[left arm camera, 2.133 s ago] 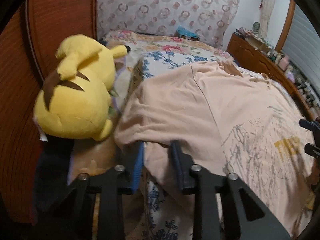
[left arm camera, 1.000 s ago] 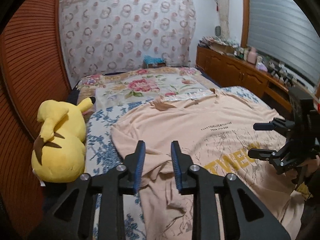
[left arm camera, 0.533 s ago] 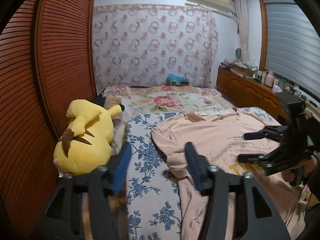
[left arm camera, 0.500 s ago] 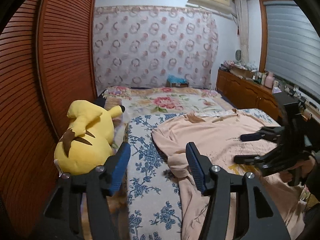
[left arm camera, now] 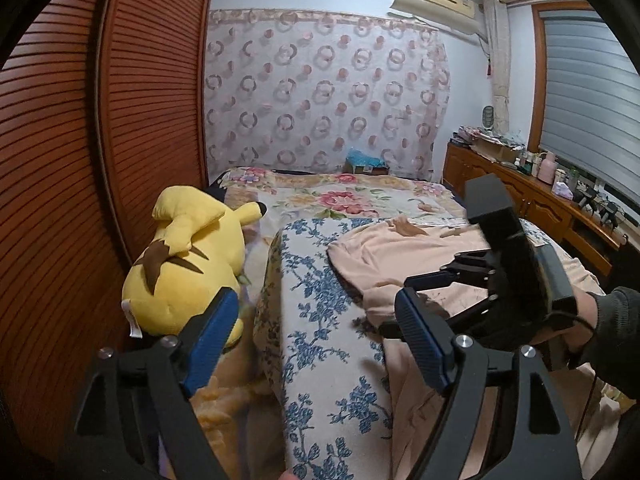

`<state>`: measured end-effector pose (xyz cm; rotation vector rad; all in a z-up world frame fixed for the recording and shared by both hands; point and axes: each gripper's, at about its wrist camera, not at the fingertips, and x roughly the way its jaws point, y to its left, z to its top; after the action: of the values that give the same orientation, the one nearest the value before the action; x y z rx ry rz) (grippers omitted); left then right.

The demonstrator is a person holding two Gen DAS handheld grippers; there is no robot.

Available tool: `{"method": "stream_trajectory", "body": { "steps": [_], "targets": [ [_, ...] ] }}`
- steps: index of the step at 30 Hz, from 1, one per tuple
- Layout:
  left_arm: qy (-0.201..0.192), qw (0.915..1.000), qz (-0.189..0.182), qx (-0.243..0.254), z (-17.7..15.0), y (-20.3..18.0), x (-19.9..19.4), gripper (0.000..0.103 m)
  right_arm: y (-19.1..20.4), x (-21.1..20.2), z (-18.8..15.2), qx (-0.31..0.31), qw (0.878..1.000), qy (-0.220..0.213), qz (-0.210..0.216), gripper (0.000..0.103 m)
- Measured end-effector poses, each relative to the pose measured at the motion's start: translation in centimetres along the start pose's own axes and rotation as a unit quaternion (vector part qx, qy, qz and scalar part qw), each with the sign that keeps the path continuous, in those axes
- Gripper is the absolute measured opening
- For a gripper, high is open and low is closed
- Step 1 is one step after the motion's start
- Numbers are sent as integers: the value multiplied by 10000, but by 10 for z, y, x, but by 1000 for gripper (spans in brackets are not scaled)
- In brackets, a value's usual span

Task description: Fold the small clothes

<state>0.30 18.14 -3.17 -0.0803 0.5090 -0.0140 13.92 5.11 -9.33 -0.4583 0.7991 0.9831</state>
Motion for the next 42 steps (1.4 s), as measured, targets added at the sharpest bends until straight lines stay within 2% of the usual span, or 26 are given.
{"method": "stream_trajectory", "body": {
  "steps": [2,5,7,11,13,17,21,22,23,24,25,27,35,42],
  "targets": [
    [24,10000,-3,-27,-3,1,2,81,2,13,2,-93,9997,160,-151,71],
    [74,10000,-25,-42,-7,0,4,81,-1,24,3,-122,9990,272,-328,58],
    [106,9999,-49,-38,-10,-2,7,81,-7,24,3,-108,9989,261,-375,30],
    [169,9998,-106,-54,-12,-6,13,81,-23,6,4,140,9996,-39,-261,14],
    [199,9997,-136,-65,-14,-8,15,81,-34,-6,7,230,9987,-240,-380,7],
    [248,9995,-180,-62,-15,-12,19,81,-55,-24,7,508,9949,-387,-783,7],
    [300,9993,-190,-62,-17,-15,23,81,-92,-36,-4,1203,9845,-256,-1251,9],
    [309,9993,-190,-69,-17,-15,24,81,-97,-38,-7,1248,9819,-203,-1413,22],
    [323,9993,-194,-77,-17,-15,25,81,-100,-39,-10,1246,9790,-170,-1606,30],
    [337,9992,-198,-85,-17,-15,26,81,-103,-41,-13,1254,9762,-142,-1762,44],
    [352,9991,-204,-88,-18,-16,26,81,-106,-43,-17,1285,9757,-144,-1769,49],
    [386,9990,-210,-79,-18,-17,29,81,-108,-48,-24,1334,9763,-160,-1696,51],
    [533,9984,-200,-79,-19,-22,40,81,-105,-62,-44,1294,9836,-224,-1240,51],
    [584,9981,-176,-110,-23,-22,40,81,-64,-59,-43,997,9927,-210,-652,51]
  ]
}}
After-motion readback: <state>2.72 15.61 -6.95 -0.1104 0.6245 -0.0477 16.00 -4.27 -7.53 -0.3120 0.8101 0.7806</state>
